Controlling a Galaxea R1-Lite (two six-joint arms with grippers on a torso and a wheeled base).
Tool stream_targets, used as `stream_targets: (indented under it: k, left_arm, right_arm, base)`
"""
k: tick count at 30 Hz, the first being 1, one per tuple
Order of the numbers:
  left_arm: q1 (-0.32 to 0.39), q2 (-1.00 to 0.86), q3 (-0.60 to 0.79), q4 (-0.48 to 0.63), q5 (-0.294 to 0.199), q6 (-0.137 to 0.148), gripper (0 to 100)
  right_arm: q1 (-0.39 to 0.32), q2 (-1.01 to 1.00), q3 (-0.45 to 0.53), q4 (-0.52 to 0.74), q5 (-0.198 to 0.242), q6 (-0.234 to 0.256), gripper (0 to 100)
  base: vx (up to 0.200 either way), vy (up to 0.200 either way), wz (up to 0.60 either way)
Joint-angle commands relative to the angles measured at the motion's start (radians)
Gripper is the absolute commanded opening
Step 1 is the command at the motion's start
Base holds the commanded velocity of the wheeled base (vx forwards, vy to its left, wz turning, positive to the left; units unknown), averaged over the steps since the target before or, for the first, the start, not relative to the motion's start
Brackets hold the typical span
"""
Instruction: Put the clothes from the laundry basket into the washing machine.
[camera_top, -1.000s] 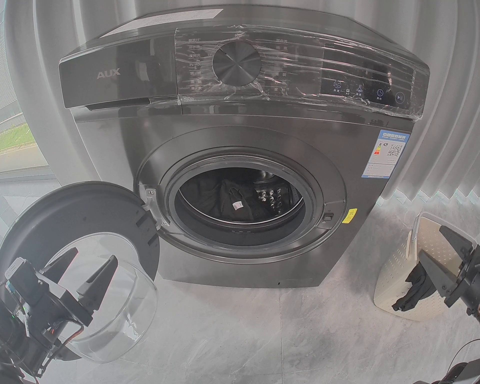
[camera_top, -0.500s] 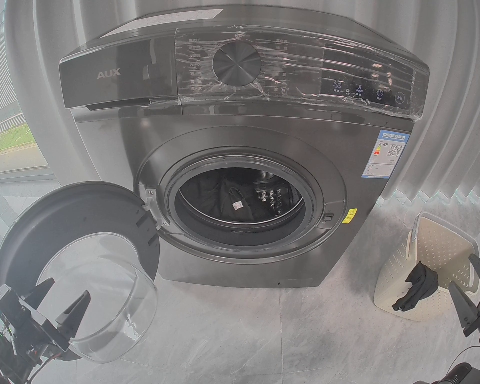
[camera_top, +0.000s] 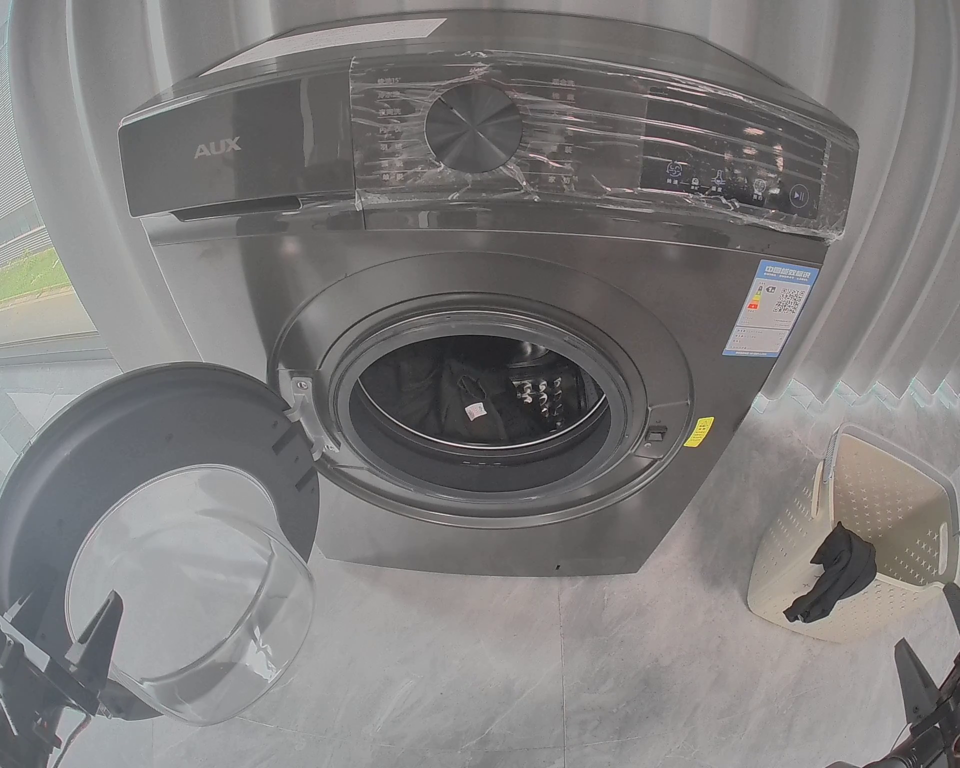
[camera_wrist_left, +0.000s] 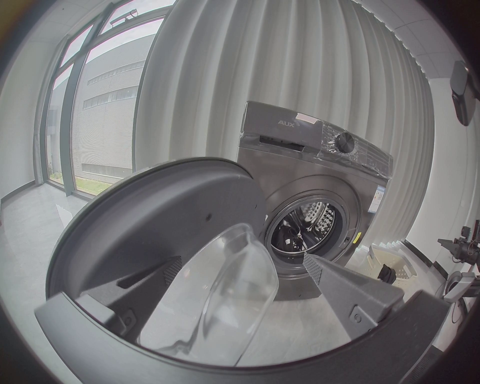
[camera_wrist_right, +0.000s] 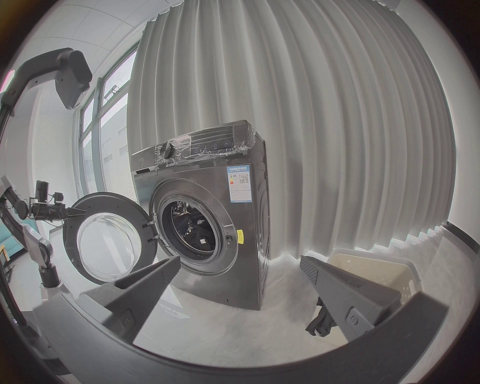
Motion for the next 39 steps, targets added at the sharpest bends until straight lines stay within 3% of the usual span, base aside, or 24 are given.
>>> stream_targets:
  k: [1,3,8,15,24,26,28,30,34,37,38,39]
  left_arm:
    - [0.073,-0.150,0.018,0.099,-0.030,0.003,100]
    - [0.079,-0.179,0.018,0.126,-0.036,0.003,100]
    - [0.128,-0.297,0.018,0.241,-0.102,-0.002,100]
    - [0.171,-0.386,0.018,0.324,-0.150,0.000,100]
    - [0.174,-0.420,0.018,0.358,-0.160,0.001,100]
    - [0.174,-0.420,0.018,0.366,-0.160,0.004,100]
    - [0.174,-0.422,0.018,0.398,-0.160,0.009,100]
    - [0.174,-0.422,0.018,0.422,-0.157,0.001,100]
    - [0.175,-0.422,0.018,0.426,-0.142,-0.022,100]
    - [0.211,-0.423,0.018,0.426,-0.108,-0.012,100]
    - [0.275,-0.472,0.018,0.430,-0.131,0.012,100]
    - [0.289,-0.503,0.016,0.433,-0.154,0.020,100]
  right_arm:
    - [-0.032,-0.136,0.018,0.052,-0.005,0.003,100]
    - [-0.034,-0.136,0.018,0.053,-0.008,0.003,100]
    - [-0.034,-0.136,0.018,0.095,-0.073,0.003,100]
    - [-0.034,-0.136,0.018,0.099,-0.078,0.000,100]
    - [-0.034,-0.136,0.018,0.106,-0.084,-0.011,100]
    - [-0.034,-0.136,0.018,0.138,-0.124,-0.009,100]
    - [-0.032,-0.136,0.018,0.195,-0.197,-0.012,100]
    - [-0.034,-0.136,0.018,0.221,-0.225,-0.015,100]
    - [-0.034,-0.136,0.018,0.228,-0.226,-0.023,100]
    - [-0.034,-0.136,0.018,0.230,-0.220,-0.035,100]
    - [-0.034,-0.136,0.018,0.230,-0.214,-0.044,100]
    - [-0.034,-0.136,0.018,0.230,-0.213,-0.044,100]
  base:
    - [0.000,0.000,0.00]
    - [0.000,0.000,0.00]
    - [0.000,0.000,0.00]
    - [0.000,0.000,0.00]
    - [0.000,0.000,0.00]
    - [0.000,0.000,0.00]
    - [0.000,0.000,0.00]
    - [0.000,0.000,0.00]
    - [0.000,0.000,0.00]
    - [0.000,0.000,0.00]
    - [0.000,0.000,0.00]
    - [0.000,0.000,0.00]
